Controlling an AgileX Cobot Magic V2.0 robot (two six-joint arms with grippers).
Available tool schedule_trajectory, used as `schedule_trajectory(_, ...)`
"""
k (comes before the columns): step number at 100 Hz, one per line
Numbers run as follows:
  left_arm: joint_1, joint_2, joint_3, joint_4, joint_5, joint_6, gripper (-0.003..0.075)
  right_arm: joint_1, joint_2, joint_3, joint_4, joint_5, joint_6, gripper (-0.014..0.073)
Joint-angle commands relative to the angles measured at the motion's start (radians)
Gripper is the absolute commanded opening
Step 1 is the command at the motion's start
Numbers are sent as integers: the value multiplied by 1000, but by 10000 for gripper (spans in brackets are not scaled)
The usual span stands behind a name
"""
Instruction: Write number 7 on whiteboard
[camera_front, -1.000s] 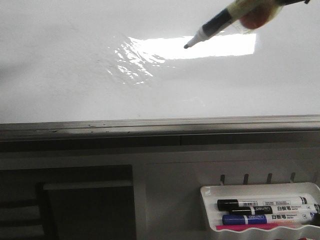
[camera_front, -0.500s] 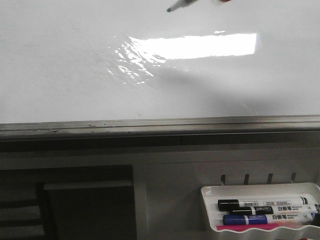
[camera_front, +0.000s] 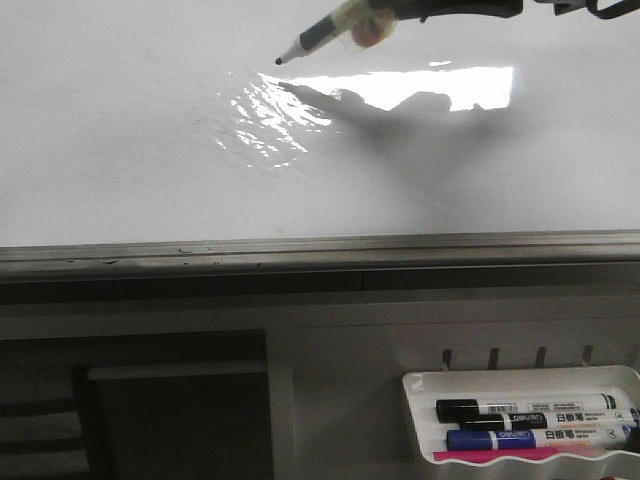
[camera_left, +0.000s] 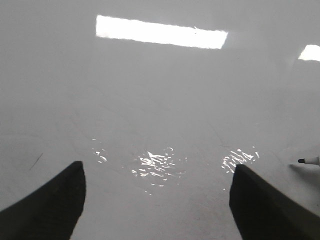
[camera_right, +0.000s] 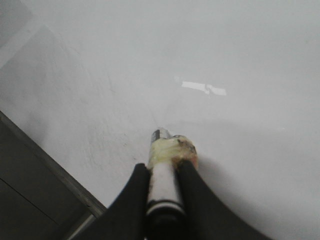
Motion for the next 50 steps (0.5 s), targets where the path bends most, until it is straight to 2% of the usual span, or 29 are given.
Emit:
schedule_trajectory(1, 2, -4, -28, -2, -18, -1, 543, 11, -15, -36, 59, -23, -24, -61)
schedule_trajectory(50, 2, -4, -28, -2, -18, -1, 543, 11, -52, 4, 55, -224, -24, -61)
